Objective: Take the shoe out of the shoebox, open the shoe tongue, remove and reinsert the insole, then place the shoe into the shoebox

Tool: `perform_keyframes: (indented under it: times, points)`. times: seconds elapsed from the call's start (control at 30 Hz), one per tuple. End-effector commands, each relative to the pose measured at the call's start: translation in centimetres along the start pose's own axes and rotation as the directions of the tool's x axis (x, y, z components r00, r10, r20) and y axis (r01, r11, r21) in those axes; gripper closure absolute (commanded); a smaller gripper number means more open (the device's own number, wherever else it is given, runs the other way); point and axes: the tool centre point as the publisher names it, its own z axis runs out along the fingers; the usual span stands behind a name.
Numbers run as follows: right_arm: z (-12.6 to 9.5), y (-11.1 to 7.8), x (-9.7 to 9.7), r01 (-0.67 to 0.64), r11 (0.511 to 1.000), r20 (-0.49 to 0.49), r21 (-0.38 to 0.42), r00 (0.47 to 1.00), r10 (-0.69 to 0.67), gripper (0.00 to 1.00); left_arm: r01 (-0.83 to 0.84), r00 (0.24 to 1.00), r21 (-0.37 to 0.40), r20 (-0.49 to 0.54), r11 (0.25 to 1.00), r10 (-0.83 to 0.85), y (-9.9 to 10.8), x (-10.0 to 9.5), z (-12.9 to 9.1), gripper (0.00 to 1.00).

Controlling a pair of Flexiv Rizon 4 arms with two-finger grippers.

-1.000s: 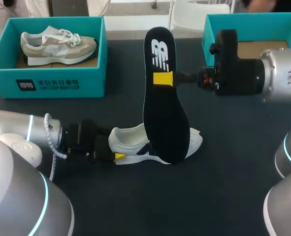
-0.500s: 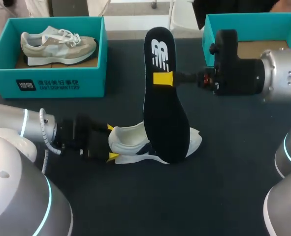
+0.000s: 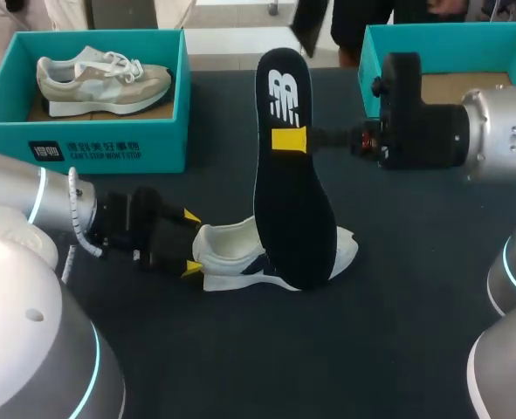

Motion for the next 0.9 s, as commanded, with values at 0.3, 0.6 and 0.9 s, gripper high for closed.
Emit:
perform_keyframes:
  times: [0.3, 0.6, 0.9]
  points:
    - [0.6, 0.2, -0.1, -0.002, 1.0, 0.002, 0.002, 1.0, 0.002, 1.0, -0.061, 0.998, -0.313, 0.003, 0.948, 0.065, -1.8, -1.0, -1.2, 0.0]
    - [0.6, 0.2, -0.1, -0.002, 1.0, 0.002, 0.002, 1.0, 0.002, 1.0, -0.112, 0.992, -0.468, -0.005, 0.876, 0.124, -3.1, -0.6, -1.4, 0.0]
    - [0.6, 0.2, -0.1, -0.002, 1.0, 0.002, 0.002, 1.0, 0.002, 1.0, -0.15, 0.973, -0.544, 0.068, 0.825, 0.222, -3.1, 0.0, -1.2, 0.0]
